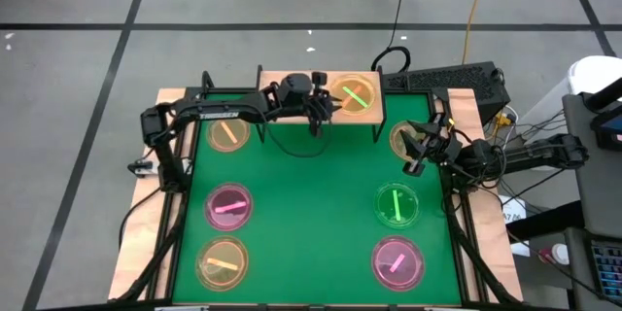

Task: Place and stack plates onto a shelf
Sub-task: Stack the orange plate on top of the green plate on the shelf

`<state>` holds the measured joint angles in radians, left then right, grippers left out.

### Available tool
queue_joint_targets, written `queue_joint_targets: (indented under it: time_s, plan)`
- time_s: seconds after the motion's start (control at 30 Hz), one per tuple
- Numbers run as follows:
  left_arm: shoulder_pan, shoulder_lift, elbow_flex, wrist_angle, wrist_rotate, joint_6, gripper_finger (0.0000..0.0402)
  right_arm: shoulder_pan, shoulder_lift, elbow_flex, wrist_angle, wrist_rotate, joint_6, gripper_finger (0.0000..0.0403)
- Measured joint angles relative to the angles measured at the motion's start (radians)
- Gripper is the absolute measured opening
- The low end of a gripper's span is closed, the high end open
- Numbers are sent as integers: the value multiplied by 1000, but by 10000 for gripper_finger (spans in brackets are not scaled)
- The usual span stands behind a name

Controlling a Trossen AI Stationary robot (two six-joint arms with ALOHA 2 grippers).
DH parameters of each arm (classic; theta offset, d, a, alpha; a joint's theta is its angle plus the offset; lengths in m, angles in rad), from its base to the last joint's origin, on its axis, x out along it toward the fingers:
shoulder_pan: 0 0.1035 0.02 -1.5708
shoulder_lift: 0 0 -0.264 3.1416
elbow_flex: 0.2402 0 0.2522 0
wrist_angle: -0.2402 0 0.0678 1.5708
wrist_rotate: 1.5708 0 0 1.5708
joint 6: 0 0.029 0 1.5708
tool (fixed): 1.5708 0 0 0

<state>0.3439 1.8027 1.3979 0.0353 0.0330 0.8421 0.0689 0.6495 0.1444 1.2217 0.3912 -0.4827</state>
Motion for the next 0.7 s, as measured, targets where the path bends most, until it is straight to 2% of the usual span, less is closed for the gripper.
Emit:
queue_joint_targets:
  time_s: [0.17,0.3,0.4,0.57,0.7]
  plan:
    - [-1,-90,0,-36,-47,-50,88,0,0,0,0,0,1,132]
    - [3,-193,0,-97,-23,-105,88,0,0,0,-1,0,-1,132]
    - [2,-262,-4,-167,69,-134,88,0,0,0,-1,0,0,132]
    - [-4,-319,-69,-217,291,-177,88,0,0,0,-2,0,0,132]
    - [-12,-326,-190,-160,334,-244,88,0,0,0,-4,0,0,132]
